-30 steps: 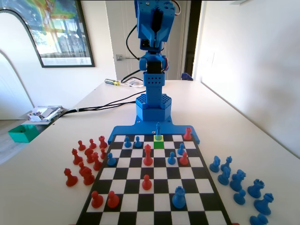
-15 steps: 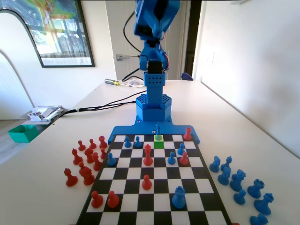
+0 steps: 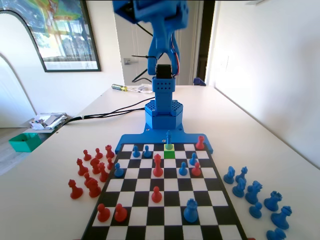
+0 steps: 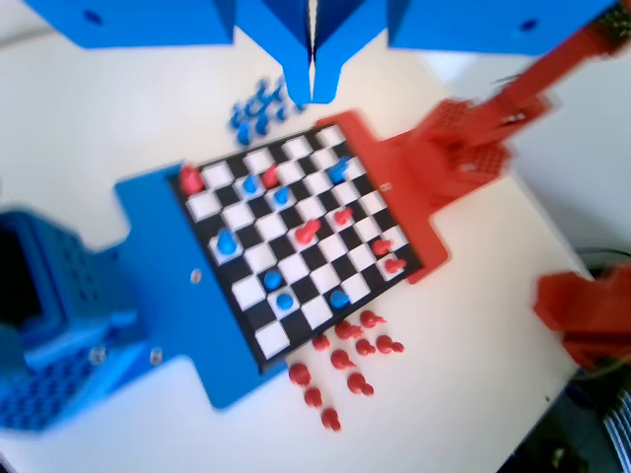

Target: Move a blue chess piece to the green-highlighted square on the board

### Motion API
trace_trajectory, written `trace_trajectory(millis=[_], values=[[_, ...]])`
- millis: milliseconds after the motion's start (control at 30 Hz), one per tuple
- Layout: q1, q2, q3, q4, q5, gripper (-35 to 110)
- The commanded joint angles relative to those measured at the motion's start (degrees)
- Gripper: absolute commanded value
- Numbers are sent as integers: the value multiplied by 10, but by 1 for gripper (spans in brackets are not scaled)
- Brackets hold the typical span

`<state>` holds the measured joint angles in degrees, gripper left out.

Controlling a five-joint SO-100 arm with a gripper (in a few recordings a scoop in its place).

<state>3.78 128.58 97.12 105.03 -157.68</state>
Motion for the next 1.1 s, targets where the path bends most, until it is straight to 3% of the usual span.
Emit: trace_trajectory(millis=[0, 367, 767, 1067], values=[[8, -30, -4, 9, -86, 3], [-7, -54, 191, -68, -124, 12], [-18, -69, 373, -296, -124, 14], [-39, -86, 458, -397, -115, 14]])
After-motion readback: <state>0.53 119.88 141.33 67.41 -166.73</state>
